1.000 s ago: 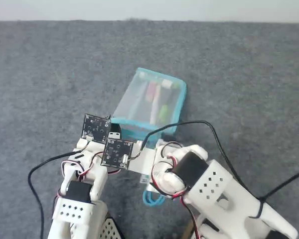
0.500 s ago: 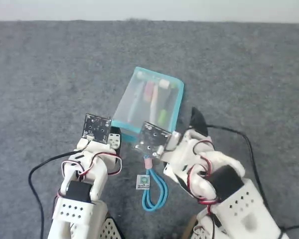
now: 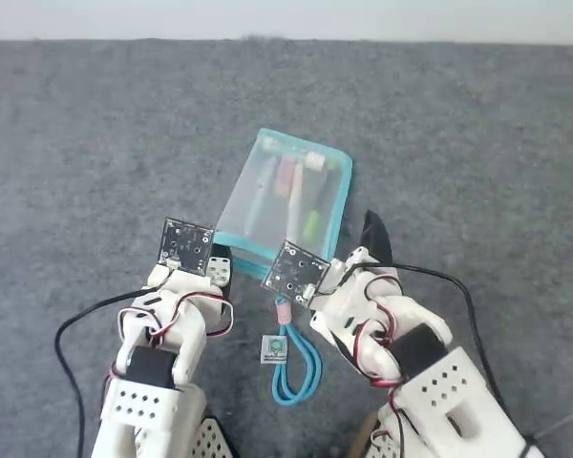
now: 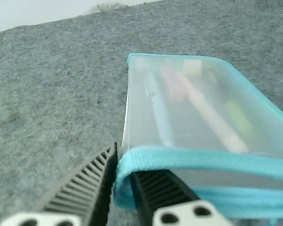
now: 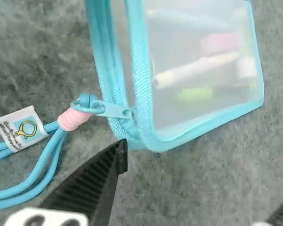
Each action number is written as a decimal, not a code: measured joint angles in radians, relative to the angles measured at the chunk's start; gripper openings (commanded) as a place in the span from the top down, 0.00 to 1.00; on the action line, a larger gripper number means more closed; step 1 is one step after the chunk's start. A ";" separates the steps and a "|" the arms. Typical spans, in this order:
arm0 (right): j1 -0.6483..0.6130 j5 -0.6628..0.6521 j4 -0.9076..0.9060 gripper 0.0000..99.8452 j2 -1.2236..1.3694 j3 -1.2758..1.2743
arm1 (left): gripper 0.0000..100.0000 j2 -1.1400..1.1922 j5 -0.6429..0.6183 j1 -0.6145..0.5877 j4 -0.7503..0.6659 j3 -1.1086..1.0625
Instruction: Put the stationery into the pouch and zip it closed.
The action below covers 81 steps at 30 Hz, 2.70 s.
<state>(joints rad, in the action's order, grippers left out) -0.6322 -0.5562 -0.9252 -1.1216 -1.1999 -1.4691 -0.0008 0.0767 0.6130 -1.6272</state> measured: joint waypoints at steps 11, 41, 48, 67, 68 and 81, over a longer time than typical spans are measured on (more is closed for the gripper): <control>0.000 -0.043 0.032 0.51 0.152 0.002 | 0.99 0.000 0.000 0.000 0.002 0.000; -0.029 -0.051 -0.020 0.51 0.382 0.213 | 0.99 0.000 0.000 -0.002 0.002 0.000; -0.028 -0.086 0.009 0.54 0.460 0.232 | 0.99 0.000 0.000 -0.002 0.002 0.000; 0.002 0.048 0.080 0.99 0.548 0.367 | 0.98 0.000 0.000 -0.009 0.002 0.018; 0.006 0.052 0.080 0.99 0.548 0.367 | 0.97 0.000 0.000 -0.009 0.002 0.025; 0.068 0.183 0.086 0.99 0.545 0.393 | 0.85 -0.006 -0.002 -0.149 0.258 0.290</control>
<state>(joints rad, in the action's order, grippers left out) -0.5646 -0.3736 -0.8393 -0.5769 -0.8071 -1.4753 -0.0023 -0.0721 0.8707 -1.3372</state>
